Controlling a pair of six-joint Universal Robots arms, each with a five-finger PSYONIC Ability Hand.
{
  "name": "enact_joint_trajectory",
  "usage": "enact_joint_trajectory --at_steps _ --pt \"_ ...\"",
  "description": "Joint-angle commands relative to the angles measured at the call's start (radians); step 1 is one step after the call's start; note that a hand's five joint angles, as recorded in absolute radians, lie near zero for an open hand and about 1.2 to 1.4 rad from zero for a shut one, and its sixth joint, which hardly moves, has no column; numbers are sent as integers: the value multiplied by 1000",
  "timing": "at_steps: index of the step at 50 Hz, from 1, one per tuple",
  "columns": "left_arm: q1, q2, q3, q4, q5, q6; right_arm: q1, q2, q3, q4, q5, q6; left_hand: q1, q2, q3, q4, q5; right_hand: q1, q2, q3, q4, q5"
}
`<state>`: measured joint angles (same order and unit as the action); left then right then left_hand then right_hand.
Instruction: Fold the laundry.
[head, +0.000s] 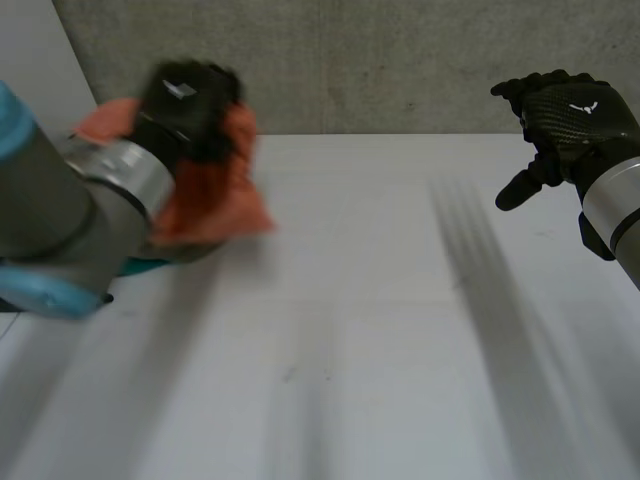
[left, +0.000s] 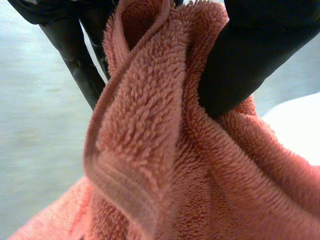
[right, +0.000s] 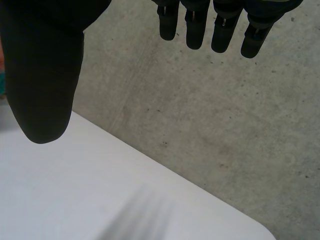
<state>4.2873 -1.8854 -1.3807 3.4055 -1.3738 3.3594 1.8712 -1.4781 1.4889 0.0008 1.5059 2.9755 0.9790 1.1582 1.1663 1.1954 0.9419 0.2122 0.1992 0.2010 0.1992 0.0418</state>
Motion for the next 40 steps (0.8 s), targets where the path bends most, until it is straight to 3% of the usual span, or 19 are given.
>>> enact_joint_trajectory --at_steps 1,2,3,5,13,17,24,28,32,36,40 --pt "-224 -100 -81 -78 87 9 0 4 -2 2 1 -41 417 238 230 201 280 -38 -25 -26 -25 -42" --pt "-247 -109 -71 -100 88 12 0 7 -2 4 1 -47 417 238 230 201 280 -38 -25 -26 -25 -42" --pt "-251 -107 -63 -116 85 12 2 13 -2 4 1 -55 -126 -305 -313 -342 -263 -38 -25 -26 -25 -42" --pt "-233 -84 -58 -126 82 11 6 21 -2 5 -3 -73 -804 -984 -992 -1021 -942 -38 -25 -26 -25 -42" --pt "-38 48 -75 -130 62 5 9 47 -16 59 -32 -164 -777 -956 -965 -994 -915 -38 -25 -26 -25 -42" --pt "54 74 -99 -127 38 9 13 55 -33 178 -52 -208 -780 -959 -967 -997 -918 -38 -25 -26 -25 -42" --pt "124 71 -167 -213 35 14 72 88 -35 255 -81 -231 -736 -915 -924 -953 -874 -38 -25 -26 -25 -42" --pt "109 89 -279 -268 32 9 97 150 -59 196 -107 -277 -669 -848 -856 -885 -806 -38 -25 -26 -25 -42" --pt "42 163 -372 -278 29 -29 100 226 -113 140 -177 -410 -639 -818 -827 -856 -777 -38 -25 -26 -25 -42" --pt "-50 206 -429 -278 1 -144 108 333 -208 142 -281 -582 -578 -757 -765 -794 -715 -38 -25 -26 -25 -42" --pt "-128 193 -442 -281 -83 -277 108 442 -281 142 -323 -630 -557 -736 -744 -773 -695 -38 -25 -26 -25 -42"
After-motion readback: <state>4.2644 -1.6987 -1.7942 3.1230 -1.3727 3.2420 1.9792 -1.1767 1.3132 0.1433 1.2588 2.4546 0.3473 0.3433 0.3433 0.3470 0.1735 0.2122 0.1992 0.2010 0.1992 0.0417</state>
